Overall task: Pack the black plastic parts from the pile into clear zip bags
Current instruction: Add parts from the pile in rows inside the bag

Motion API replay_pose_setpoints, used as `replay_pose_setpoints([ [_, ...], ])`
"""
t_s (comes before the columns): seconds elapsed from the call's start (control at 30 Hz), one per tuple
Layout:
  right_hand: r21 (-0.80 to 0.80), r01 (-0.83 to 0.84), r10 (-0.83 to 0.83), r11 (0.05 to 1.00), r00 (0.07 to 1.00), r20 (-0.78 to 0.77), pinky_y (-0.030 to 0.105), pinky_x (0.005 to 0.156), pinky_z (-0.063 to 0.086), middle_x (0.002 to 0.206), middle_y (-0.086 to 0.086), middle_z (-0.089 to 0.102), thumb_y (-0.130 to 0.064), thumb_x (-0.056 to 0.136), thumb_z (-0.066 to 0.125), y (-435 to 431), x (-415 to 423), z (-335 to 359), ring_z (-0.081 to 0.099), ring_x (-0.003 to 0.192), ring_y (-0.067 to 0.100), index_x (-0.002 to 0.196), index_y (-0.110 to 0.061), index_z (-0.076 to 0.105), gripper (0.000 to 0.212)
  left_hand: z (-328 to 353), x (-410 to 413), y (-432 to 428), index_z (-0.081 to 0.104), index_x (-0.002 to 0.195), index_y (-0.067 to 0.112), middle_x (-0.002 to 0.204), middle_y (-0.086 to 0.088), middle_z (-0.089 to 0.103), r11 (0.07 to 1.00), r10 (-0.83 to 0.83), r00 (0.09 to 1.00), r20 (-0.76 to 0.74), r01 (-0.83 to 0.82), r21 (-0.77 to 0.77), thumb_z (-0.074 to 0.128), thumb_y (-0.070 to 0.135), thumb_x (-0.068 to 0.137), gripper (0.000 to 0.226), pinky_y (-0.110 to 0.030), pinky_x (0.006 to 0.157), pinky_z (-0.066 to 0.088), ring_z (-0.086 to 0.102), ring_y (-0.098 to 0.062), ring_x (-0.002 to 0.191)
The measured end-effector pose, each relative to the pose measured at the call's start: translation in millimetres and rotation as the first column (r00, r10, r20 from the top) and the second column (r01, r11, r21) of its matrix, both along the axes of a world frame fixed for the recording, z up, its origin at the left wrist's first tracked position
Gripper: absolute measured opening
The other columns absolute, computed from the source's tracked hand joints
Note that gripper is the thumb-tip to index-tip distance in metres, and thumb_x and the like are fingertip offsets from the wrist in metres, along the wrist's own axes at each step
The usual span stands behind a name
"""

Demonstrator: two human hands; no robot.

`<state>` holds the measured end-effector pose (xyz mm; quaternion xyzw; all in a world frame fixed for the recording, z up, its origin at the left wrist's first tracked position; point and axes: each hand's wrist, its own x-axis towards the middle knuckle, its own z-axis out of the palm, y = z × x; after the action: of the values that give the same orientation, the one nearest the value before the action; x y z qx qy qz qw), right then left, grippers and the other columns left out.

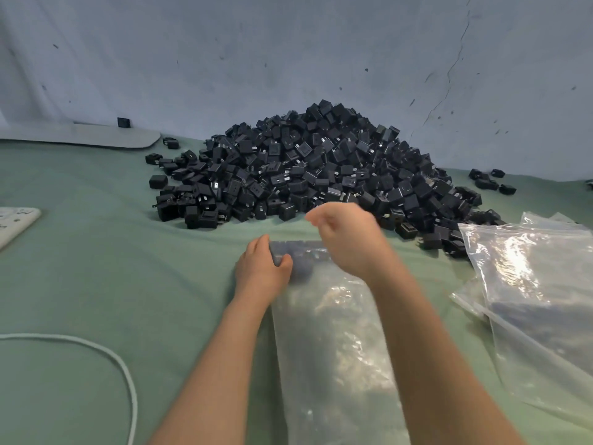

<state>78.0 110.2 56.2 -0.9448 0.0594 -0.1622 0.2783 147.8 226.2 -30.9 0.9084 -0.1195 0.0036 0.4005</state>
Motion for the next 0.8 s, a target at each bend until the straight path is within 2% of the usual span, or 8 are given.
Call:
replay_pose_setpoints([
  [0.03, -0.020, 0.039, -0.039, 0.999, 0.999, 0.034, 0.024, 0.084, 0.047, 0.115, -0.001, 0.067, -0.015, 0.094, 0.041, 0.6, 14.2, -12.0, 0.060, 0.107, 0.019, 0.113, -0.028, 0.067, 0.036, 0.0, -0.9, -0.4, 0.038, 0.136, 0.006, 0.143, -0.009, 0.040, 0.999, -0.007, 1.000, 0.011, 0.007, 0.034, 0.050, 0.029, 0.093, 0.051, -0.034, 0.103, 0.031, 0.039, -0.026, 0.130],
  [0.07, 0.009, 0.093, -0.092, 0.996, 0.993, -0.079, 0.028, 0.092, 0.046, 0.123, 0.004, 0.064, -0.011, 0.095, 0.039, 5.5, 28.0, -31.8, 0.057, 0.113, 0.023, 0.120, -0.022, 0.064, 0.037, 0.0, -1.6, -0.8, 0.042, 0.130, 0.006, 0.139, -0.011, 0.045, 0.998, -0.008, 1.000, 0.021, 0.007, 0.069, 0.049, 0.030, 0.092, 0.045, -0.035, 0.102, 0.032, 0.041, -0.028, 0.127],
  [0.13, -0.055, 0.143, -0.150, 0.988, 0.978, -0.148, 0.034, 0.101, 0.042, 0.131, 0.008, 0.059, -0.010, 0.097, 0.039, -4.5, 47.7, -47.3, 0.053, 0.121, 0.026, 0.126, -0.018, 0.060, 0.037, 0.6, -2.1, -1.4, 0.046, 0.118, 0.006, 0.129, -0.012, 0.052, 0.992, -0.001, 1.000, 0.020, -0.001, 0.123, 0.047, 0.032, 0.093, 0.036, -0.038, 0.100, 0.035, 0.044, -0.029, 0.121],
  [0.3, -0.191, 0.127, -0.149, 0.973, 0.984, -0.101, 0.036, 0.101, 0.040, 0.126, 0.004, 0.062, -0.018, 0.097, 0.041, 0.2, 62.7, -74.8, 0.054, 0.117, 0.026, 0.123, -0.020, 0.063, 0.034, -1.5, -2.4, -4.8, 0.038, 0.132, 0.003, 0.139, -0.012, 0.045, 0.976, -0.009, 1.000, 0.030, 0.002, 0.219, 0.038, 0.035, 0.096, 0.048, -0.040, 0.109, 0.025, 0.035, -0.026, 0.131],
  [0.53, -0.149, 0.143, -0.157, 0.978, 0.984, -0.085, 0.036, 0.101, 0.036, 0.114, 0.002, 0.066, -0.018, 0.097, 0.041, -0.6, 64.1, -76.9, 0.057, 0.109, 0.025, 0.111, -0.020, 0.068, 0.030, -2.8, -5.1, -7.8, 0.027, 0.141, 0.003, 0.149, -0.010, 0.033, 0.952, -0.021, 0.999, 0.040, 0.008, 0.306, 0.031, 0.035, 0.099, 0.053, -0.039, 0.115, 0.015, 0.023, -0.023, 0.139],
  [0.7, -0.136, 0.139, -0.153, 0.981, 0.983, -0.103, 0.035, 0.103, 0.036, 0.118, 0.002, 0.065, -0.018, 0.097, 0.040, 0.0, 63.9, -75.6, 0.056, 0.111, 0.025, 0.115, -0.020, 0.066, 0.031, -2.1, -6.0, -7.3, 0.028, 0.141, 0.002, 0.150, -0.010, 0.032, 0.955, -0.020, 1.000, 0.016, 0.015, 0.295, 0.030, 0.035, 0.099, 0.053, -0.041, 0.115, 0.014, 0.022, -0.023, 0.140],
  [0.8, -0.057, 0.145, -0.149, 0.988, 0.986, -0.069, 0.039, 0.105, 0.036, 0.130, 0.004, 0.058, -0.017, 0.097, 0.044, -4.1, 58.8, -70.9, 0.053, 0.118, 0.025, 0.121, -0.019, 0.063, 0.031, -0.9, -5.5, -6.1, 0.027, 0.142, 0.003, 0.151, -0.010, 0.030, 0.968, -0.011, 1.000, 0.008, 0.009, 0.251, 0.033, 0.035, 0.098, 0.054, -0.040, 0.115, 0.013, 0.022, -0.023, 0.141],
])
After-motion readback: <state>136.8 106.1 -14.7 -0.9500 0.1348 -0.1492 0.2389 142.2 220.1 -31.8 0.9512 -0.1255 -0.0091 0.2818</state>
